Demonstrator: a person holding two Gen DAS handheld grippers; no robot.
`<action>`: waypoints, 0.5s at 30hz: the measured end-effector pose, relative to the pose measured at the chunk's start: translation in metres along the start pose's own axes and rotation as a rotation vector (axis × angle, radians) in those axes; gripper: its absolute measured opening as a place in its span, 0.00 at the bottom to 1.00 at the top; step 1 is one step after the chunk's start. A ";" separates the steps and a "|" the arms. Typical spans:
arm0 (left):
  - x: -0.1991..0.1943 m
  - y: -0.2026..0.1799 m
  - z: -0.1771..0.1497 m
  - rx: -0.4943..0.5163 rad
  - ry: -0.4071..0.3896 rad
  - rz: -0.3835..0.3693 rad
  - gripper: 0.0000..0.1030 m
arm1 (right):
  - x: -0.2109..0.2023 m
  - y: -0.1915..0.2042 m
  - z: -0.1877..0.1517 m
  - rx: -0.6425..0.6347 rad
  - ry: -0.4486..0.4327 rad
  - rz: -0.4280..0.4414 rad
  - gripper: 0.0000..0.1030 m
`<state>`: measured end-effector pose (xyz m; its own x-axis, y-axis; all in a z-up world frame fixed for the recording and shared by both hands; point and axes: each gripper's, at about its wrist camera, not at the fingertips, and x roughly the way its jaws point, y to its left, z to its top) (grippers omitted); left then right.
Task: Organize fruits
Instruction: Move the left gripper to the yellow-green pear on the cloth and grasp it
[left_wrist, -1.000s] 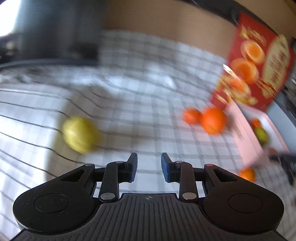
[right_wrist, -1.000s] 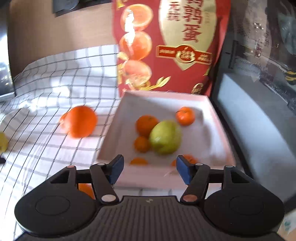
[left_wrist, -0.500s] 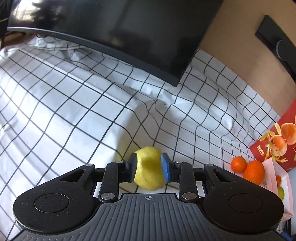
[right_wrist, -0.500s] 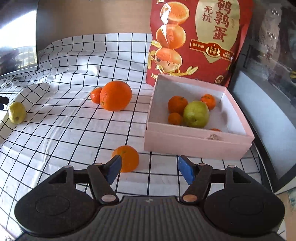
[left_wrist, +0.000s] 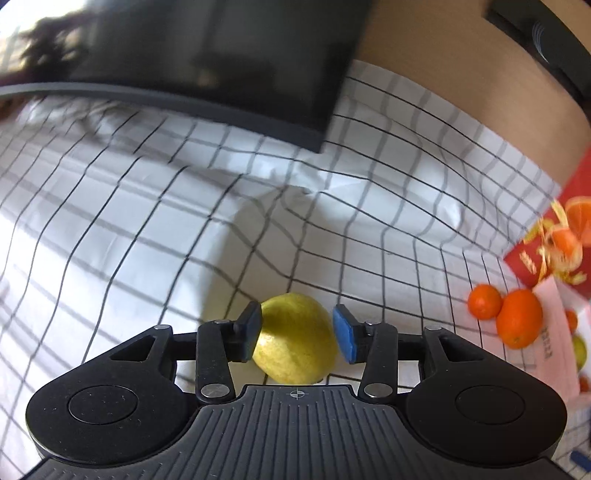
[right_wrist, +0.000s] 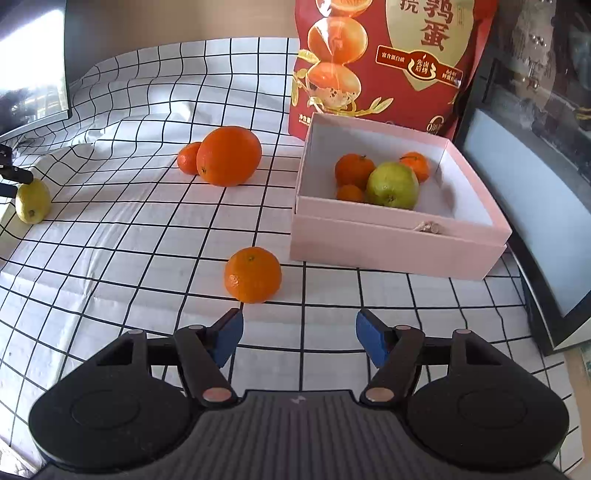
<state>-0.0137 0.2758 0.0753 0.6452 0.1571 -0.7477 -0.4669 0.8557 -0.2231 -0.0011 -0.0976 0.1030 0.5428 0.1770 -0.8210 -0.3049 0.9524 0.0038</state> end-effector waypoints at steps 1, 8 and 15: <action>0.000 -0.006 0.000 0.040 -0.001 0.001 0.47 | 0.000 0.001 0.000 -0.001 0.000 0.003 0.66; -0.001 -0.034 -0.004 0.216 0.018 -0.057 0.76 | 0.003 0.001 -0.003 -0.006 0.009 0.003 0.66; -0.001 -0.044 -0.009 0.263 0.001 -0.040 0.76 | 0.005 0.001 -0.002 -0.004 0.011 0.004 0.66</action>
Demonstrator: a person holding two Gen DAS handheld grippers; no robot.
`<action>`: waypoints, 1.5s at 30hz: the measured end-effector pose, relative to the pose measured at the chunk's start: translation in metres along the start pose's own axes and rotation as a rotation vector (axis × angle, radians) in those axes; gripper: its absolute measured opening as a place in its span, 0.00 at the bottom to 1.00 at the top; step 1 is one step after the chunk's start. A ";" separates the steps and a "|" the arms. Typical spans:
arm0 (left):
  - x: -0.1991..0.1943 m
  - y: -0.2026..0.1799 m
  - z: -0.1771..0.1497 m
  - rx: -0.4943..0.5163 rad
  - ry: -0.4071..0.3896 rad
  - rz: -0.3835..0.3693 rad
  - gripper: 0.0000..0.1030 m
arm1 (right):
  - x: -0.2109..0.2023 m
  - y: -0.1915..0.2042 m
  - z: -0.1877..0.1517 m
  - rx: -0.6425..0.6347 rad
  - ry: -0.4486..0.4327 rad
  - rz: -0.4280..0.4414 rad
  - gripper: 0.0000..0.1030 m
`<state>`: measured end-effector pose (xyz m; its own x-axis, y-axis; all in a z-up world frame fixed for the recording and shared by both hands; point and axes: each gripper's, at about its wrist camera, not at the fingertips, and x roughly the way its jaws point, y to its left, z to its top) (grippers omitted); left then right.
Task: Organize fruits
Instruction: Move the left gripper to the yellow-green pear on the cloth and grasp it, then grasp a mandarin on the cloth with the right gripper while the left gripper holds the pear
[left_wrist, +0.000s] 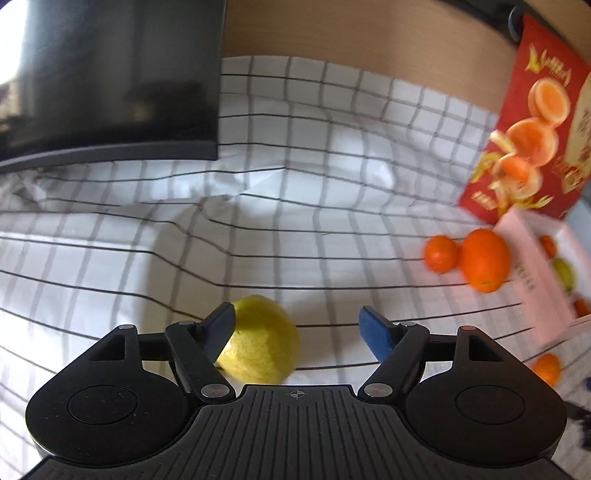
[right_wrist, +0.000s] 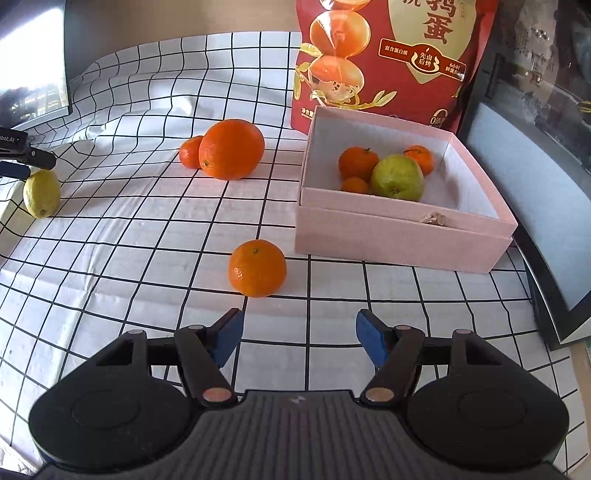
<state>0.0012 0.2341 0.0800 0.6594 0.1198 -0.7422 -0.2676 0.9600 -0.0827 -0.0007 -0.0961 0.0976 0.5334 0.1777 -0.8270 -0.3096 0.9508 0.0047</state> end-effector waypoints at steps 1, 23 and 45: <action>0.003 0.001 -0.001 0.006 0.008 0.039 0.76 | 0.000 0.000 0.000 -0.001 0.000 0.001 0.66; 0.042 0.054 -0.006 -0.185 0.074 0.012 0.66 | -0.002 -0.003 -0.007 0.019 0.029 -0.016 0.66; 0.015 -0.013 -0.042 -0.109 0.084 -0.102 0.64 | -0.009 -0.006 -0.014 0.029 0.030 -0.016 0.66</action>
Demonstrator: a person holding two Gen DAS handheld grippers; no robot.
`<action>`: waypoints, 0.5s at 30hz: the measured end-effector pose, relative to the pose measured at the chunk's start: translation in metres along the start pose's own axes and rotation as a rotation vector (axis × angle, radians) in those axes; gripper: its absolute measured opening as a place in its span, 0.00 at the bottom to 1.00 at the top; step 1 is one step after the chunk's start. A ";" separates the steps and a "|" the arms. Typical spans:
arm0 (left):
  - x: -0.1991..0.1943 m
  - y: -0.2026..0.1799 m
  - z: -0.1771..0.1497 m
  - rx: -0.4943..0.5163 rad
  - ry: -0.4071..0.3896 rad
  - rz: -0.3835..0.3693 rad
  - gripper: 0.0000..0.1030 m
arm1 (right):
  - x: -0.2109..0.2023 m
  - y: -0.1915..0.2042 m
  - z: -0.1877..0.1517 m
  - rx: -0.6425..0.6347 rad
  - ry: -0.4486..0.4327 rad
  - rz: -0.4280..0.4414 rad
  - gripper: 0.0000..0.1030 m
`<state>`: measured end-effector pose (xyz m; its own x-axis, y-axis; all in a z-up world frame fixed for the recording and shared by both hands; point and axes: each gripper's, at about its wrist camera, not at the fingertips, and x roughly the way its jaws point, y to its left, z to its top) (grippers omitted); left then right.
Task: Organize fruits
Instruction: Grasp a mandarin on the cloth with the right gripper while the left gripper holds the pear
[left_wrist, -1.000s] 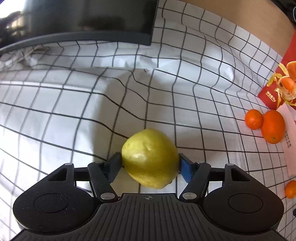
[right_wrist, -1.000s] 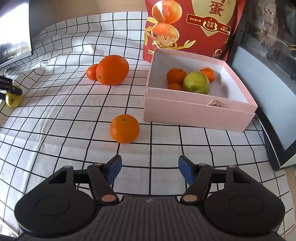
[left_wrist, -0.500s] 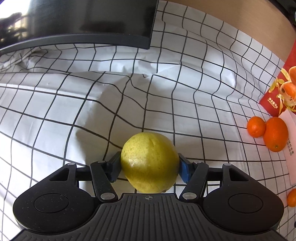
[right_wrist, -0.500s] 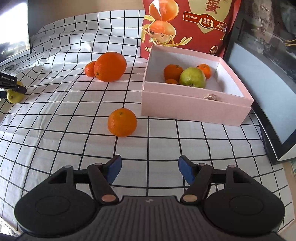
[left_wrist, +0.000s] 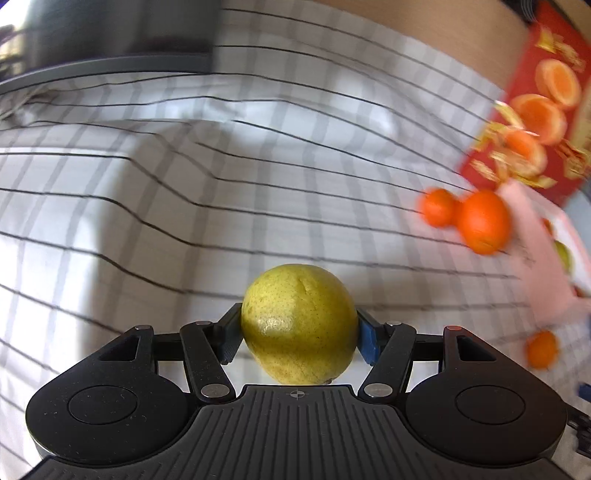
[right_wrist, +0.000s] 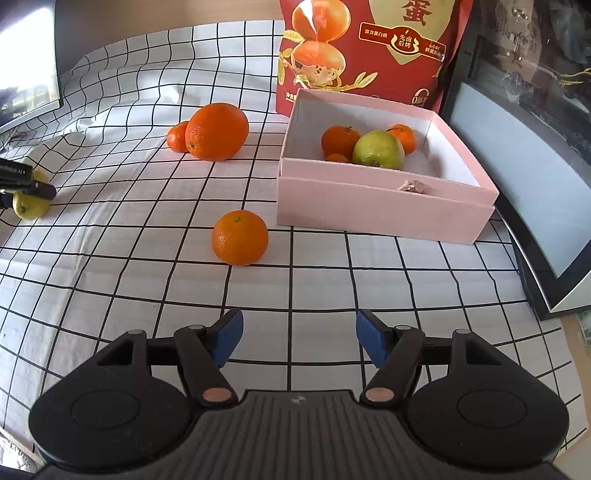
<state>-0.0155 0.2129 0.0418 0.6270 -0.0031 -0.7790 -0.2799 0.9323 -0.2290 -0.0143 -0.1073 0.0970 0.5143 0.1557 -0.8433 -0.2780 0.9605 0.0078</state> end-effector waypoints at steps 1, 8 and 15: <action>-0.004 -0.010 -0.005 -0.001 0.002 -0.027 0.64 | 0.000 0.001 0.000 0.000 -0.001 0.004 0.66; -0.010 -0.081 -0.046 0.075 0.054 -0.137 0.65 | 0.003 0.011 0.003 -0.010 -0.013 0.034 0.66; -0.005 -0.110 -0.072 0.134 0.069 -0.093 0.65 | 0.006 0.013 0.009 -0.024 -0.037 0.037 0.66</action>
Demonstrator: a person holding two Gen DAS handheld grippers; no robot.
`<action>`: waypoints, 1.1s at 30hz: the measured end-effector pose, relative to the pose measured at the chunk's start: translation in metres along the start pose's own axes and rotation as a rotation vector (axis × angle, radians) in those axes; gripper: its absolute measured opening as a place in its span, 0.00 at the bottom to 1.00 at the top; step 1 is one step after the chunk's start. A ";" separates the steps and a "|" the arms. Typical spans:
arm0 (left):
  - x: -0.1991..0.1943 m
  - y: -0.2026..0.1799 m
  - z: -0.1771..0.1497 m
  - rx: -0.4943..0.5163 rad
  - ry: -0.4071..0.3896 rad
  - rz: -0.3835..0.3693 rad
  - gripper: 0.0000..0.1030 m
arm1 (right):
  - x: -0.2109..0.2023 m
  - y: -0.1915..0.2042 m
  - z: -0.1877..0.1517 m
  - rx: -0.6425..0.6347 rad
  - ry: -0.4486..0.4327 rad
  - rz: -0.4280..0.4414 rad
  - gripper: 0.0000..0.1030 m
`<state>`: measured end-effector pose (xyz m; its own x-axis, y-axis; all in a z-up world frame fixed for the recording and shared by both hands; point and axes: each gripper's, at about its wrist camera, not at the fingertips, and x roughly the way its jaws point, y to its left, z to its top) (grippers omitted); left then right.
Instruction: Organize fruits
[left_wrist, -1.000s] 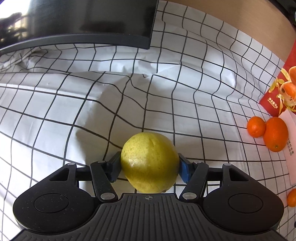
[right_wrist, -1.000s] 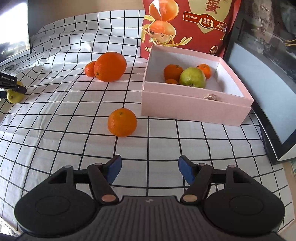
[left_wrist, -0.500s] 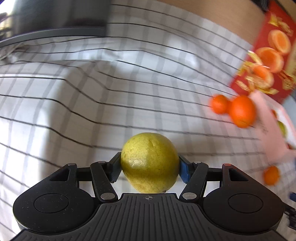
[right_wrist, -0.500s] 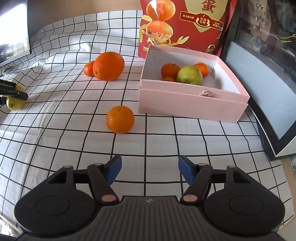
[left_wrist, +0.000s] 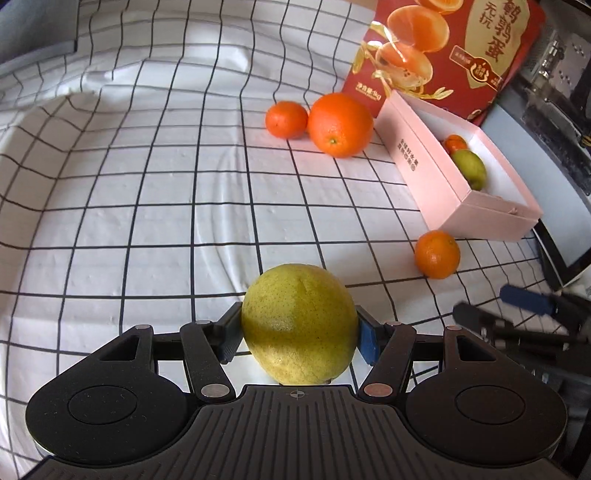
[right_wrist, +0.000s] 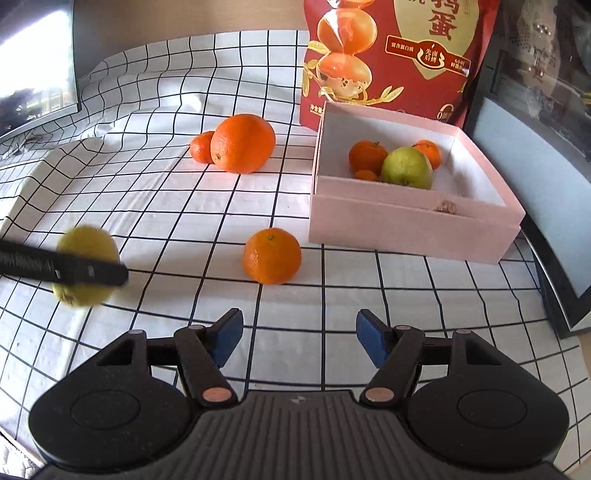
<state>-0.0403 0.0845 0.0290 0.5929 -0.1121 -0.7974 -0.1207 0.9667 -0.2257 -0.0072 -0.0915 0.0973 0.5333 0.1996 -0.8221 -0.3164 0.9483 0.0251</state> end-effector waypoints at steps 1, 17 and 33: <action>-0.001 0.000 0.000 0.001 0.000 0.002 0.65 | 0.002 -0.001 0.002 -0.003 -0.002 -0.002 0.66; 0.002 0.000 0.000 0.015 -0.004 0.004 0.65 | 0.045 0.022 0.041 -0.063 0.020 0.033 0.41; 0.005 -0.004 -0.001 0.072 -0.006 0.030 0.65 | -0.005 0.019 -0.006 -0.122 0.050 0.165 0.46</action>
<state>-0.0372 0.0801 0.0252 0.5946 -0.0817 -0.7998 -0.0807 0.9837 -0.1605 -0.0209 -0.0759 0.0987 0.4278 0.3345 -0.8397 -0.4903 0.8663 0.0953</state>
